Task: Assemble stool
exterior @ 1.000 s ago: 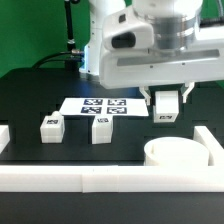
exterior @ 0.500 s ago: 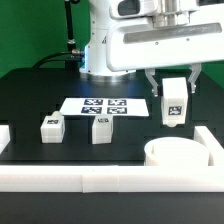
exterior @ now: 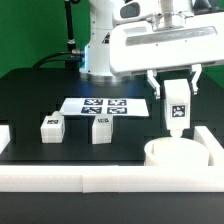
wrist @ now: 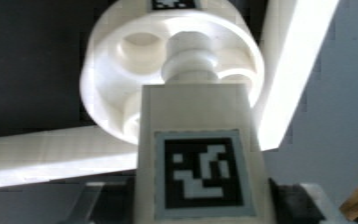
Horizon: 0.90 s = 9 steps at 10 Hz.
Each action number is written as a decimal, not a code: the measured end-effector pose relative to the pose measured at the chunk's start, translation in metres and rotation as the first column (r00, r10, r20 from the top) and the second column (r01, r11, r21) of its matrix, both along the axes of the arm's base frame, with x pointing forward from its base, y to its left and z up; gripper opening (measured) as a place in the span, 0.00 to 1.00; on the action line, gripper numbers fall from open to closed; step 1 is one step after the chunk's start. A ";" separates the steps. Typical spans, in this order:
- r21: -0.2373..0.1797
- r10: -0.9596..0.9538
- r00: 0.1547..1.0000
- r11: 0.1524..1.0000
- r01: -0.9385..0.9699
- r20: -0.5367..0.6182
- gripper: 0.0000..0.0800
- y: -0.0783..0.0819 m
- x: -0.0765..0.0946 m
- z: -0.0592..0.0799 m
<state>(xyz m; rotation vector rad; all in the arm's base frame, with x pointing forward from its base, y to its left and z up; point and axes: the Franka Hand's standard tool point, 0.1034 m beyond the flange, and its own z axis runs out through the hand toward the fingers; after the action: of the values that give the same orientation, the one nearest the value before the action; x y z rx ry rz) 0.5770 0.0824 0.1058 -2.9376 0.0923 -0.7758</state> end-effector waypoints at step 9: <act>-0.059 0.142 0.990 0.988 -0.140 0.023 0.42 0.025 0.016 -0.001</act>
Offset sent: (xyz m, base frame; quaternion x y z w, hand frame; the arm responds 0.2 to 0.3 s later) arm 0.0331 0.0168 0.0075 -0.0332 0.0284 -0.1265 0.9910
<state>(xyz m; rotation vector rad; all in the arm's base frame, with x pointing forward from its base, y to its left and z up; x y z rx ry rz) 0.5933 0.1077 0.1048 -2.9456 -0.1406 -0.8096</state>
